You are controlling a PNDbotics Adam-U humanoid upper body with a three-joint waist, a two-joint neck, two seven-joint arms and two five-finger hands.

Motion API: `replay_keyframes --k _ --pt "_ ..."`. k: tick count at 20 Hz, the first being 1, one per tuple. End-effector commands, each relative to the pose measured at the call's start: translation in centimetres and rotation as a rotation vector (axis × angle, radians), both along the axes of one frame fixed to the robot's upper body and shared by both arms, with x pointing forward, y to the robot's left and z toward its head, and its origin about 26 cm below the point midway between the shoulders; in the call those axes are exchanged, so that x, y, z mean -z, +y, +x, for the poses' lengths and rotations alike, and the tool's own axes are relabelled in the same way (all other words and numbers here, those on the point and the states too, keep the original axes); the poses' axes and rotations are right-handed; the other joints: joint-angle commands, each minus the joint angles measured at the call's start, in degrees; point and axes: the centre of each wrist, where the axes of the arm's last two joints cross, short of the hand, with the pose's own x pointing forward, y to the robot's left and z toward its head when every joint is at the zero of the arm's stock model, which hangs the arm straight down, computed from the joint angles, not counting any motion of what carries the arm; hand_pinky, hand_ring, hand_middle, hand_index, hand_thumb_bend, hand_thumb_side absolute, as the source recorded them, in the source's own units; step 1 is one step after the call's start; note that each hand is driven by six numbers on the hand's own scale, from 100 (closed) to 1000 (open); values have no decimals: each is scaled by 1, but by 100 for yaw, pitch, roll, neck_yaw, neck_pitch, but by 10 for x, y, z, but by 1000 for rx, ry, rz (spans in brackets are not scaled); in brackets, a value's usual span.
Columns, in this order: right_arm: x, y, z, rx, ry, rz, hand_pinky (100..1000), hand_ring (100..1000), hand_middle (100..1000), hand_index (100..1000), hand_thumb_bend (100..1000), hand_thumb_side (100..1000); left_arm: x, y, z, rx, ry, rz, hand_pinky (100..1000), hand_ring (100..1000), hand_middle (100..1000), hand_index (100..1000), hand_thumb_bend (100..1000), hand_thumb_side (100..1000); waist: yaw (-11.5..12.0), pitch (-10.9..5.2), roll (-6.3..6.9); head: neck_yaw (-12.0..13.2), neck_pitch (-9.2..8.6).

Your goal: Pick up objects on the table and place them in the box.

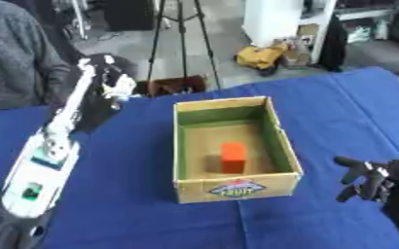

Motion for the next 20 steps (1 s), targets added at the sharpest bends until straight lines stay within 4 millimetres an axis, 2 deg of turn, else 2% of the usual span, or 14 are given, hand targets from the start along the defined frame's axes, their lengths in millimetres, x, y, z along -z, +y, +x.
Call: replay_keyframes --k 1,5,9,12,15,20 --pt "-8 -3 -1 12 -31 -8 573 956 579 465 100 910 -12 11 -5 -6 -49 -70 515 547 593 715 148 1000 25 -49 -31 -61 -12" --pt "-9 -10 -2 56 -55 2 573 954 578 467 100 896 30 33 -2 -127 104 -222 501 544 591 713 169 1000 316 -27 -56 -241 1" --pt "-10 -12 -2 55 -62 7 573 953 579 467 100 889 69 61 -13 -244 166 -356 493 539 587 712 177 1000 332 -46 -61 -246 26" --pt "-12 -14 -2 58 -70 9 573 952 578 468 100 887 91 66 -27 -285 194 -426 489 535 583 712 177 1000 345 -47 -58 -253 37" --pt "-13 -14 -2 52 -75 9 574 951 579 468 100 877 107 67 -42 -303 219 -475 486 532 583 715 177 1000 343 -65 -55 -247 64" --pt "-19 -19 0 48 -100 11 574 947 580 470 100 854 114 64 -52 -275 246 -515 484 529 580 717 182 1000 364 -70 -48 -253 74"
